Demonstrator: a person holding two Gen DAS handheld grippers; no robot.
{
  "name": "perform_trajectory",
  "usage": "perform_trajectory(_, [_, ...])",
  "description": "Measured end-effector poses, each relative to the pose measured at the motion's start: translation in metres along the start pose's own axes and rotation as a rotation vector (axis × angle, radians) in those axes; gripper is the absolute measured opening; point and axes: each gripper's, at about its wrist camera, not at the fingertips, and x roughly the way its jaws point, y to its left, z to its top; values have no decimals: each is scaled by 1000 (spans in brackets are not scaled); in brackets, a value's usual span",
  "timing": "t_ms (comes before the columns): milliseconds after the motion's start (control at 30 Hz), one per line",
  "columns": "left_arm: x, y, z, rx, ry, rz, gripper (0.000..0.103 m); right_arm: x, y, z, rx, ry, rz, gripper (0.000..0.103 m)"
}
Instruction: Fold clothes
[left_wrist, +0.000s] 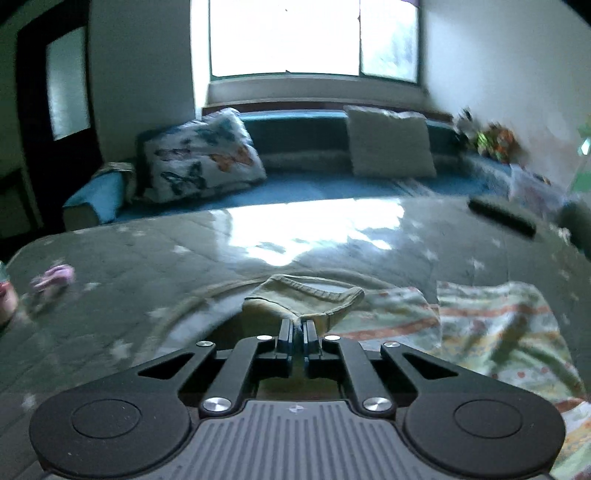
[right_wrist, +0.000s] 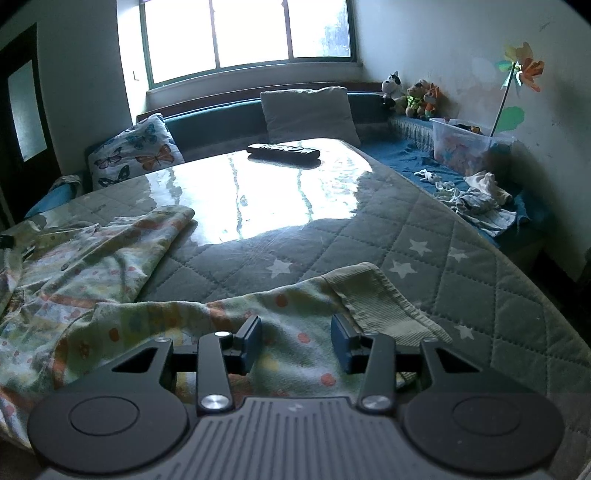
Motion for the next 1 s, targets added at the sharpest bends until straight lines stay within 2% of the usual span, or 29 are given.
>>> perform_trajectory(333, [-92, 76, -20, -172, -118, 96, 5, -9, 9, -4, 3, -1, 20, 43])
perform_trajectory(467, [-122, 100, -39, -222, -145, 130, 5, -14, 15, -8, -9, 5, 30, 48])
perform_trajectory(733, [-154, 141, -92, -277, -102, 214, 5, -16, 20, -12, -26, 14, 10, 49])
perform_trajectory(1000, [-163, 168, -137, -332, -40, 289, 1, -15, 28, -13, -47, 23, -4, 51])
